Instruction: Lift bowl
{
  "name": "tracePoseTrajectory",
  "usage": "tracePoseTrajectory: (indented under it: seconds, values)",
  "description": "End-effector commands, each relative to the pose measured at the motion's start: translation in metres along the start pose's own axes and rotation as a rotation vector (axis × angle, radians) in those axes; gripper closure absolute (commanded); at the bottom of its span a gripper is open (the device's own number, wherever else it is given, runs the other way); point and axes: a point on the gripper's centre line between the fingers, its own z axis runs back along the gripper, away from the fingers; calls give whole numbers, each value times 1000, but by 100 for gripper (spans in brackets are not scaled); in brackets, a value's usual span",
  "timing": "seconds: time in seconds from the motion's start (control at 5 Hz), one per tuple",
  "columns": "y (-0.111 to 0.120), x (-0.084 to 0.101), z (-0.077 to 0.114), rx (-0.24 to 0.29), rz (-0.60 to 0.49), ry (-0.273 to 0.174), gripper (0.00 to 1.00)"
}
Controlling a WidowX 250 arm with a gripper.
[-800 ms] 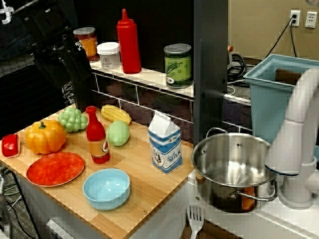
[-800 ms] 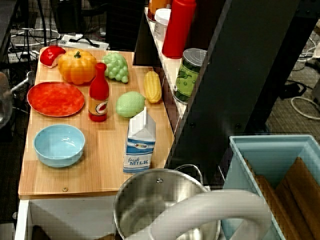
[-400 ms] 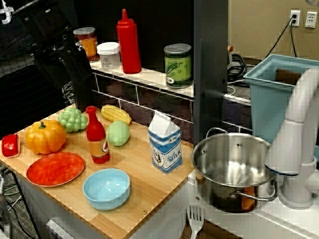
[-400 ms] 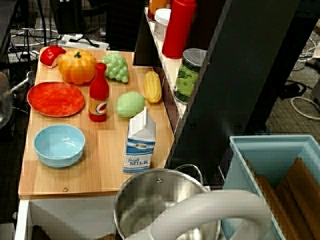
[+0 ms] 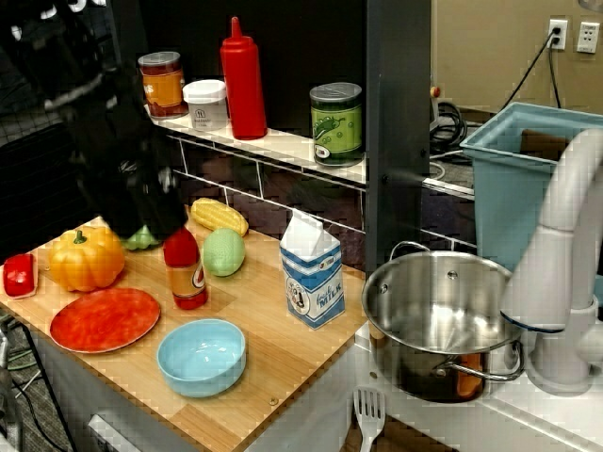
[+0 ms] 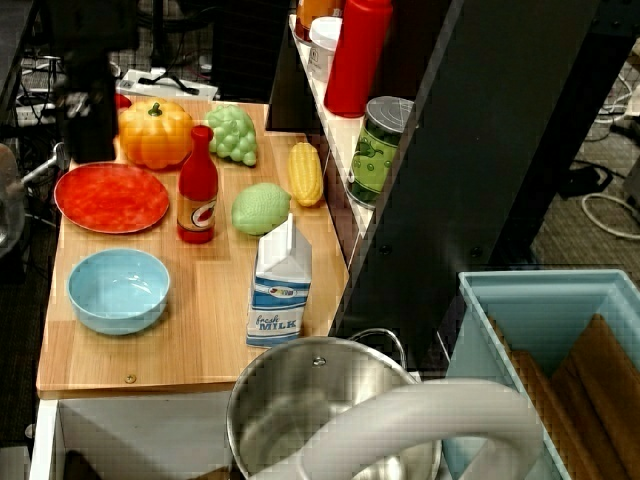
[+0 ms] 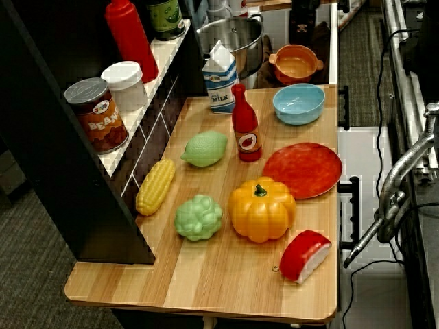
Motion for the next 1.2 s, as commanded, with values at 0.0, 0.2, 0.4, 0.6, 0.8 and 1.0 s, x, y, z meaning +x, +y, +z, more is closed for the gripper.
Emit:
tracePoseTrajectory:
  seconds: [0.0, 0.2, 0.4, 0.6, 0.8, 1.0]
  values:
    - [14, -2, -16, 100, -126, -46, 0]
    - [23, 6, -23, 113, -93, -30, 0]
    - [30, 12, -20, 108, -73, -28, 0]
    - [37, 10, -19, 89, -39, -63, 0]
    - [44, 11, -23, 73, 11, -87, 0]
    - [47, 13, -27, 58, 50, -114, 0]
